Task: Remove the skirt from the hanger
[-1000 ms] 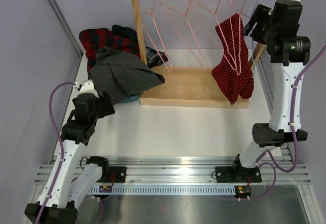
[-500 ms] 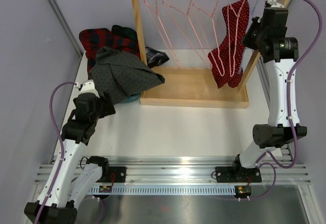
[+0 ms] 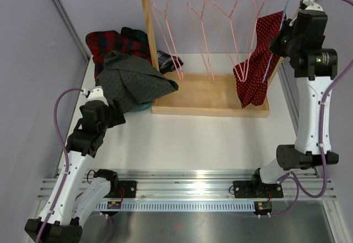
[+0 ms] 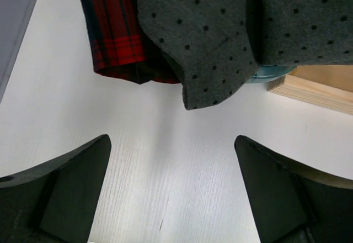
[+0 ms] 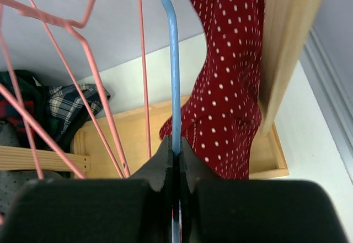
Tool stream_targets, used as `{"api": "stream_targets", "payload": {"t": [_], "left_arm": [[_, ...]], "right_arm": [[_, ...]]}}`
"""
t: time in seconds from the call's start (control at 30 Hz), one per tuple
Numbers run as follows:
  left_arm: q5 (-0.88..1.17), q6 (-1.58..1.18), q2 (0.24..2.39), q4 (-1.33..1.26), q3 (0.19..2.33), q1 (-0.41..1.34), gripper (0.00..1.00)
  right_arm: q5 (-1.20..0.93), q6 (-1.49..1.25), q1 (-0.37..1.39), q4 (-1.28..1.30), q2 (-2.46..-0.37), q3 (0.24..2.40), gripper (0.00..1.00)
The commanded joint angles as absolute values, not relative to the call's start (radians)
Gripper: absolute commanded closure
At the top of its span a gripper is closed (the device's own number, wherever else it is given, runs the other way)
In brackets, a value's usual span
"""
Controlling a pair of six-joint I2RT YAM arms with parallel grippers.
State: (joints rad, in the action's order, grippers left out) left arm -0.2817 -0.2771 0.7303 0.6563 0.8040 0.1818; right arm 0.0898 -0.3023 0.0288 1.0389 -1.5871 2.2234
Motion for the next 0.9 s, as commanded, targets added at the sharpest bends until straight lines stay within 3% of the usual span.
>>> {"api": "stream_targets", "payload": {"t": [0.0,0.33,0.5,0.63,0.87], "left_arm": [[-0.267,-0.256,0.733,0.598,0.909,0.224,0.01],[-0.434,-0.233,0.962,0.646,1.369,0.665,0.01],[-0.465,-0.206,1.029,0.565,1.448,0.915,0.01],[-0.626,-0.167,1.179,0.569,1.528,1.15,0.01],[-0.617,-0.129,1.282,0.358,1.523,1.347,0.01]], "right_arm": [[0.153,-0.29,0.028,0.976,-1.422,2.243,1.0],[0.117,-0.34,0.028,1.023,-1.184,2.022,1.0],[0.101,-0.367,0.028,1.074,-1.033,1.935,1.0],[0.06,-0.408,0.028,1.1,-0.927,1.849,1.0],[0.006,-0.436,0.028,1.163,-0.756,1.778,1.0]]}}
